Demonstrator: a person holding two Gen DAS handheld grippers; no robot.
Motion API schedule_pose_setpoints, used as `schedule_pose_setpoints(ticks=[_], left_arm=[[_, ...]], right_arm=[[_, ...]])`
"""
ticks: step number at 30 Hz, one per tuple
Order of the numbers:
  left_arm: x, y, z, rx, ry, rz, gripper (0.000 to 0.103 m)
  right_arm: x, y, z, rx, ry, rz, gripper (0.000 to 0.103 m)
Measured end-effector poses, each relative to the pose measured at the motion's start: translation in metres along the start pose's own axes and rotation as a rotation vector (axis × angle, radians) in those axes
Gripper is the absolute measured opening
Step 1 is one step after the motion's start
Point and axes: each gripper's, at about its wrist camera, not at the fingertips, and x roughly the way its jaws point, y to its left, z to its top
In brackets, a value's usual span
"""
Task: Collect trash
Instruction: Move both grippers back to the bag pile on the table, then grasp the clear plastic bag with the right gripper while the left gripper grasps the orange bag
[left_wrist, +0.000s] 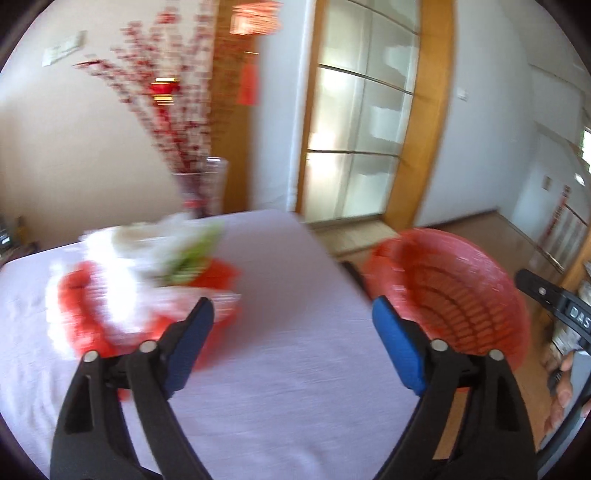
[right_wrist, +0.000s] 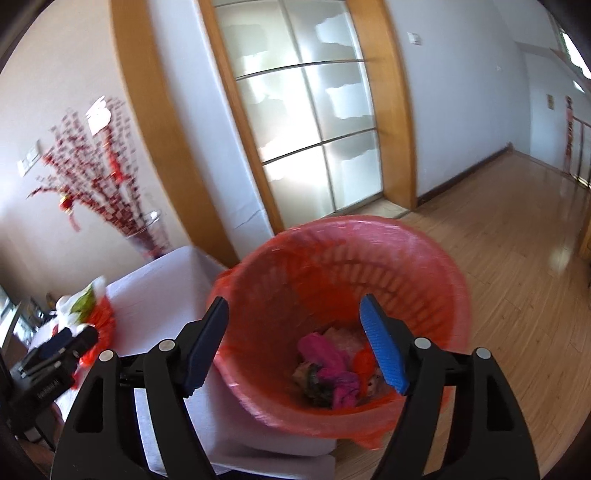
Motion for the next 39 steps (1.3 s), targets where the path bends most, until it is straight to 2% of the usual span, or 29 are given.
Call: schedule_pose_setpoints(ticks=[4, 7, 16, 18, 23, 27, 34, 36, 38, 39], left_arm=[[-0.022, 0.045, -0.007, -0.05, -0.008, 0.1, 0.099], [-0.036, 0.08, -0.013, -0.089, 0.008, 0.193, 0.099], [-0.062, 0.175, -0.027, -0.198, 0.011, 0.318, 0.099], [-0.065, 0.193, -0.029, -0.22, 0.023, 0.339, 0.099], [-0.072, 0.228, -0.037, -0.269, 0.036, 0.358, 0.099], [-0.078, 0.246, -0.042, -0.299, 0.029, 0.314, 0.099], [-0.08, 0.261, -0.051, -0.298, 0.028, 0.318, 0.099], [-0.079, 0.262, -0.054, -0.297, 0.03, 0.314, 0.098], [-0.077, 0.262, -0.055, -0.294, 0.033, 0.307, 0.098], [-0.076, 0.261, -0.055, -0.293, 0.036, 0.298, 0.098]], right_arm=[[0.0, 0.038, -0.004, -0.055, 0.017, 0.066, 0.073], [0.001, 0.063, -0.007, -0.082, 0.026, 0.114, 0.073], [0.004, 0.155, -0.019, -0.183, 0.069, 0.29, 0.072], [0.004, 0.182, -0.022, -0.227, 0.079, 0.329, 0.067], [0.01, 0.232, -0.035, -0.297, 0.125, 0.4, 0.049], [0.024, 0.262, -0.042, -0.333, 0.143, 0.402, 0.046], [0.057, 0.293, -0.056, -0.402, 0.184, 0.328, 0.038], [0.064, 0.295, -0.061, -0.42, 0.198, 0.299, 0.033], [0.07, 0.295, -0.067, -0.435, 0.216, 0.279, 0.015], [0.071, 0.294, -0.07, -0.442, 0.222, 0.274, 0.011]])
